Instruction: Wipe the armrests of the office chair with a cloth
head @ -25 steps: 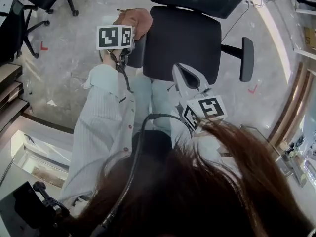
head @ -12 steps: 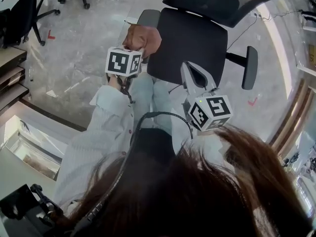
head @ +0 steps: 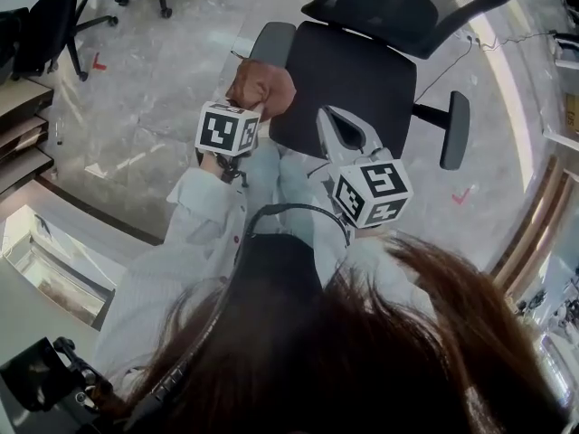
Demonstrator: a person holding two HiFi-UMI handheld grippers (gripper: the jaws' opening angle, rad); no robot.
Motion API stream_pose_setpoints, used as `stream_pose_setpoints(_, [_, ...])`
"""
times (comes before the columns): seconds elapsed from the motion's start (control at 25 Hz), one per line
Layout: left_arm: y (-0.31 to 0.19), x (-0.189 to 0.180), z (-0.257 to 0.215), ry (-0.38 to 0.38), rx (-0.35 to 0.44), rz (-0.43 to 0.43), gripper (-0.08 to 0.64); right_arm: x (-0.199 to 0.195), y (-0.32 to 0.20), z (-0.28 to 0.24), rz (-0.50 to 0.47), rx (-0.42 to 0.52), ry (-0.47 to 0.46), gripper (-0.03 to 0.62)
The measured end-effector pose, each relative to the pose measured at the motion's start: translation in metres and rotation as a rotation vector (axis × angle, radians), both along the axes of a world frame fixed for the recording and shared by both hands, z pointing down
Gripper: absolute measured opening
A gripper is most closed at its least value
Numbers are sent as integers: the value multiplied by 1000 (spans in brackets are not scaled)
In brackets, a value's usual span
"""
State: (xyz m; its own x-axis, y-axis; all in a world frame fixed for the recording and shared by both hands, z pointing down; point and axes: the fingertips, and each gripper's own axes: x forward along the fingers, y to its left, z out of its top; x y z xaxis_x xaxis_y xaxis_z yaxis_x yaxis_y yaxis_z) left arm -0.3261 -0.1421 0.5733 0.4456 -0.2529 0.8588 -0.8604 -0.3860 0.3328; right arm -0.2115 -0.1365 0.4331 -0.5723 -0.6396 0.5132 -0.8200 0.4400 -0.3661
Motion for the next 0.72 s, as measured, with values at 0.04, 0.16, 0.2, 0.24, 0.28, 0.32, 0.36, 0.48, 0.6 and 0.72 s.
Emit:
stream_pose_setpoints(0.04, [-4, -1, 0, -7, 6, 4, 35, -1, 0, 1, -2, -1, 2, 2])
stream_pose_setpoints(0.16, [-16, 0, 2, -23, 8, 25, 35, -4, -2, 4, -2, -13, 11, 2])
stream_pose_setpoints(0.2, [-22, 0, 3, -29, 11, 33, 35, -4, -3, 5, -1, -20, 14, 2])
stream_pose_setpoints(0.24, [-29, 1, 4, -37, 15, 42, 35, -6, -5, 8, 2, -27, 17, 2])
stream_pose_setpoints(0.28, [-38, 2, 7, -45, 18, 52, 35, -6, -9, 11, 6, -33, 20, 2])
stream_pose_setpoints(0.32, [-48, 3, 12, -50, 19, 63, 35, -7, -14, 15, 14, -41, 23, 2])
stream_pose_setpoints(0.36, [-57, 5, 16, -52, 17, 71, 35, -7, -18, 20, 22, -49, 28, 2])
stream_pose_setpoints(0.48, [-81, 13, 25, -46, 14, 83, 35, -7, -28, 33, 39, -76, 44, 2])
stream_pose_setpoints(0.6, [-103, 20, 28, -42, 16, 85, 36, -12, -30, 43, 30, -101, 65, 2])
stream_pose_setpoints(0.72, [-124, 24, 30, -36, 16, 76, 36, -20, -27, 49, 17, -119, 71, 2])
